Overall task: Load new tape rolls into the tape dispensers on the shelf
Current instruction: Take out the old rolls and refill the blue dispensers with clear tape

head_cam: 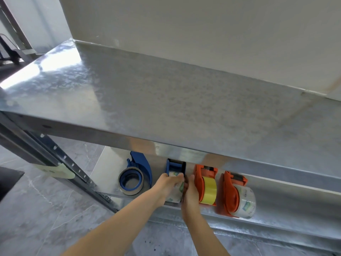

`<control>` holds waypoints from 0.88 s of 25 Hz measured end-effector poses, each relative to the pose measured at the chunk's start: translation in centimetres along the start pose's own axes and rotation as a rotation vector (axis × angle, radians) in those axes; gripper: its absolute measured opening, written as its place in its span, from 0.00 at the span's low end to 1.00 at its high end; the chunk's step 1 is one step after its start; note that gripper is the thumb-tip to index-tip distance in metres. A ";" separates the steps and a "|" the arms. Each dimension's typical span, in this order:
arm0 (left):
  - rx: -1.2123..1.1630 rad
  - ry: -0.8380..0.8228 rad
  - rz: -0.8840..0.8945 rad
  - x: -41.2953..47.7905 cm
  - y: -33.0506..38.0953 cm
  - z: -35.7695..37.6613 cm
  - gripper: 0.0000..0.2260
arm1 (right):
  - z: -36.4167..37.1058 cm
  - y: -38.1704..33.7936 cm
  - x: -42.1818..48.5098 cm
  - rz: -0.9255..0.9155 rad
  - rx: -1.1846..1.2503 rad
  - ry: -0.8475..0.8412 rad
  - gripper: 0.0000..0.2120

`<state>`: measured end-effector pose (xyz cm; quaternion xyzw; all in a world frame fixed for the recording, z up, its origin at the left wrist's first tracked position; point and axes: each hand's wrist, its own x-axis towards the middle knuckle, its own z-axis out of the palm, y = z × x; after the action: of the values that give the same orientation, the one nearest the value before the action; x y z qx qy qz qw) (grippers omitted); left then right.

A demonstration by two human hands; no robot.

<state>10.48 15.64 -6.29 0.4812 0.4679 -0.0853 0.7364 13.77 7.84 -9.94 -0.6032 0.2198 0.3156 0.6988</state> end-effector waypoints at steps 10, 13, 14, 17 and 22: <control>0.359 0.137 0.190 0.5 0.0 -1.2 0.26 | -1.2 1.4 -1.9 -0.622 -0.889 -0.086 0.19; 0.453 0.201 0.341 -1.0 -0.7 -3.1 0.17 | -1.1 1.0 -2.4 -0.654 -0.887 -0.060 0.23; 0.492 0.212 0.388 -1.7 -0.8 -4.1 0.16 | -1.0 0.9 -2.5 -0.693 -0.925 -0.026 0.25; 0.504 0.238 0.475 -3.1 -0.6 -7.5 0.12 | -0.3 -0.1 -4.0 -0.833 -1.002 -0.065 0.26; 0.438 0.368 0.429 -4.5 -0.8 -13.7 0.10 | 3.0 -0.3 -6.1 -1.105 -1.125 -0.199 0.22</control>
<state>-0.73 24.53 -4.72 0.7221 0.4517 0.0612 0.5203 9.47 9.72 -5.06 -0.8565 -0.3671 0.0393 0.3608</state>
